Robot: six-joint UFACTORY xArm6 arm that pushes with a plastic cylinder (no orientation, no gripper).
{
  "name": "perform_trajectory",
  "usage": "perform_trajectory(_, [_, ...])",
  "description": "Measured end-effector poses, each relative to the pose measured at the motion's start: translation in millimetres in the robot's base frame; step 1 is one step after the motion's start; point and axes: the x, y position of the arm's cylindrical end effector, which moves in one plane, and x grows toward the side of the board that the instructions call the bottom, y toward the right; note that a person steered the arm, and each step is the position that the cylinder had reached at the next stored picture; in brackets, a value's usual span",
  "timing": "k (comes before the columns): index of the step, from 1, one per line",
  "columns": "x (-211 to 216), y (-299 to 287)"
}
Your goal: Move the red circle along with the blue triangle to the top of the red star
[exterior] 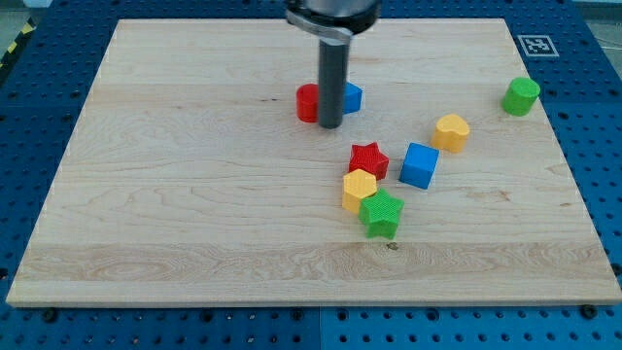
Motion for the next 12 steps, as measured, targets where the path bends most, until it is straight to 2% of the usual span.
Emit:
perform_trajectory(3, [18,-95])
perform_trajectory(4, [8,-111])
perform_trajectory(6, [-81,-81])
perform_trajectory(7, [-69,-76])
perform_trajectory(9, [52,-89])
perform_trajectory(10, [88,-91])
perform_trajectory(12, [99,-92])
